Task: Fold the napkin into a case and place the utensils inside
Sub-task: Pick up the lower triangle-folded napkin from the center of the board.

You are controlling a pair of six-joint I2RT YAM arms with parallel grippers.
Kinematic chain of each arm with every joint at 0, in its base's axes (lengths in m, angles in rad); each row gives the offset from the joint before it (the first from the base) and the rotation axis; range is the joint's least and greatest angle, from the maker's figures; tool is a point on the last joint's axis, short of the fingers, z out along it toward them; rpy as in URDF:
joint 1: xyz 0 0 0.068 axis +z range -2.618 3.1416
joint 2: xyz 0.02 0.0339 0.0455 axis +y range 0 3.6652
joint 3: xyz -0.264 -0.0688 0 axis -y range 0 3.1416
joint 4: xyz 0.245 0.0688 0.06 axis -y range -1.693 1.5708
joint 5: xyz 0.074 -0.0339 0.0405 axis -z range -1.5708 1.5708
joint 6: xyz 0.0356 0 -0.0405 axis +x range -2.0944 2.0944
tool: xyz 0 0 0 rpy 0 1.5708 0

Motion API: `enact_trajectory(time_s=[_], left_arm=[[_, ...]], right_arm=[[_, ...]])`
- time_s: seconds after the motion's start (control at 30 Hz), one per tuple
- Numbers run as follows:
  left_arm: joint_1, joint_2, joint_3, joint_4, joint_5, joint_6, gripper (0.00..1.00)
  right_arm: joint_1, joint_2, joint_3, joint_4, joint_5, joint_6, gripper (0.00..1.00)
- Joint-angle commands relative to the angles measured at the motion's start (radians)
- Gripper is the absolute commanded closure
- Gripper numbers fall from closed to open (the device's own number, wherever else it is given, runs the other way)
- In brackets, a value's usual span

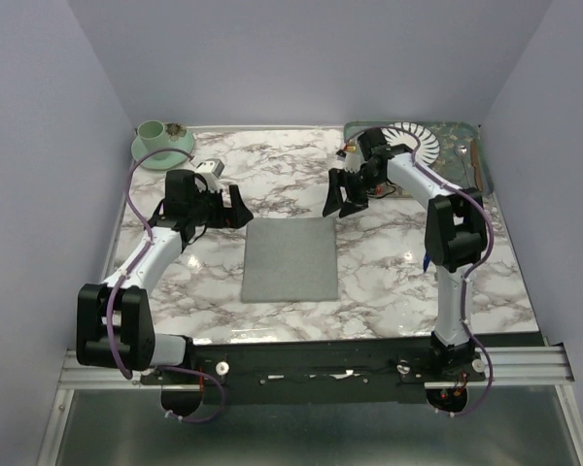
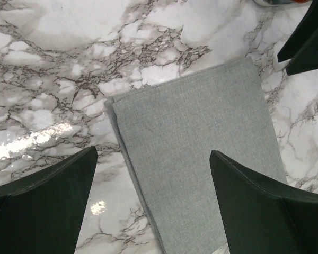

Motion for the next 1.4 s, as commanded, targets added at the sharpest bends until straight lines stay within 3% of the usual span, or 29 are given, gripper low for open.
enact_trajectory(time_s=[0.0,0.6,0.8,1.03,1.37], left_arm=[[0.000,-0.058,-0.026,-0.026,-0.046,0.000,0.01],[0.000,-0.067,-0.034,-0.033,-0.069,-0.004,0.01],[0.000,-0.044,-0.020,-0.033,-0.074,-0.009,0.01],[0.000,-0.033,-0.008,-0.046,-0.112,0.000,0.01],[0.011,-0.013,0.003,-0.049,-0.156,-0.003,0.01]], right_arm=[[-0.019,0.080,0.031,-0.096,0.066,-0.024,0.28],[-0.034,0.272,0.142,-0.053,-0.014,0.053,0.42],[-0.034,0.265,0.139,-0.039,-0.040,0.051,0.60],[-0.034,0.185,0.102,0.002,-0.089,0.014,0.99],[-0.001,0.076,0.041,0.013,-0.100,-0.145,0.99]])
